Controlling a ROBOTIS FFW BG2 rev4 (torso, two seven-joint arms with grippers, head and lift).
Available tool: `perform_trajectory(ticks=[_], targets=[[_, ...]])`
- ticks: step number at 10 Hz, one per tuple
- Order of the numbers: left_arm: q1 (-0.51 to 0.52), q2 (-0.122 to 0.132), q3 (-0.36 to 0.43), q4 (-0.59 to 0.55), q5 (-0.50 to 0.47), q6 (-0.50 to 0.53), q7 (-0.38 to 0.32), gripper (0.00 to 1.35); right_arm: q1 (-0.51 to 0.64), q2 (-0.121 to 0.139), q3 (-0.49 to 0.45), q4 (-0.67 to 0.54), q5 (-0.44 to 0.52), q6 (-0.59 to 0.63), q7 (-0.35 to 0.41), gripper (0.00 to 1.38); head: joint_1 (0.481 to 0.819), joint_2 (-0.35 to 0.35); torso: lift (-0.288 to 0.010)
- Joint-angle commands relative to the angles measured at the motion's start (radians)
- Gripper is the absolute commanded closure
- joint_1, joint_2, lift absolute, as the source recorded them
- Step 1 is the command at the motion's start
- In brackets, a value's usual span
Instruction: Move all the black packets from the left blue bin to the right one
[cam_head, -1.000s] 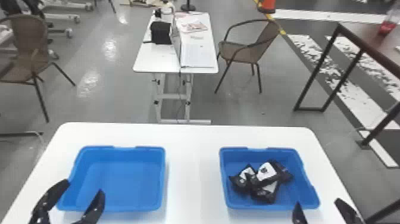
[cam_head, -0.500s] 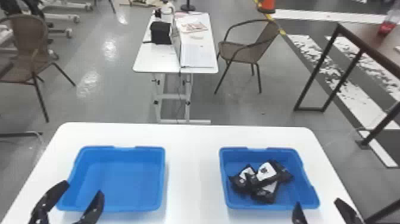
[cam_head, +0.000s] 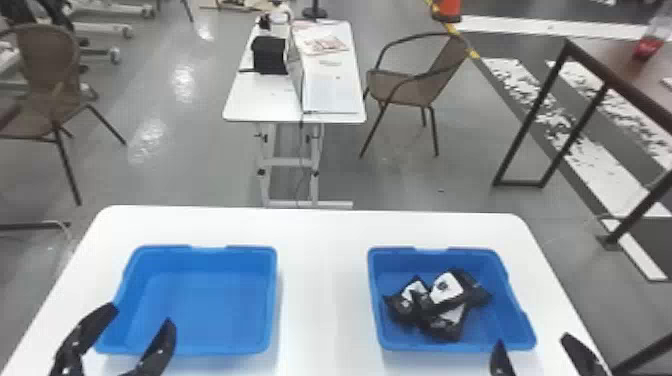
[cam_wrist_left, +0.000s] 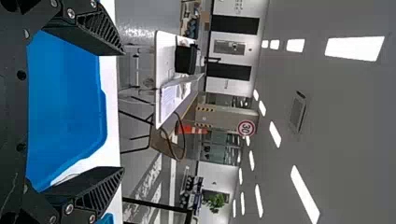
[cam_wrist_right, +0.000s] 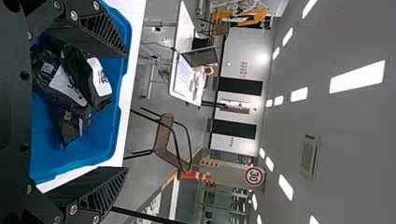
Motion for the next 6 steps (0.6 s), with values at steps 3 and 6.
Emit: perform_trajectory(ticks=[3,6], targets=[[-0.005,-0.003,-0.006,0.001,0.002,0.007,0.0,0.16,-0.001,0.001,0.0,0.002,-0.002,0.004,0.0,0.17,0.695,-0.096,0.0],[-0.007,-0.003,-0.009,0.001,0.002,0.015,0.0,0.16,-0.005,0.001,0.002,0.002,-0.005,0.008,0.002,0.17,0.695,-0.1,0.0]])
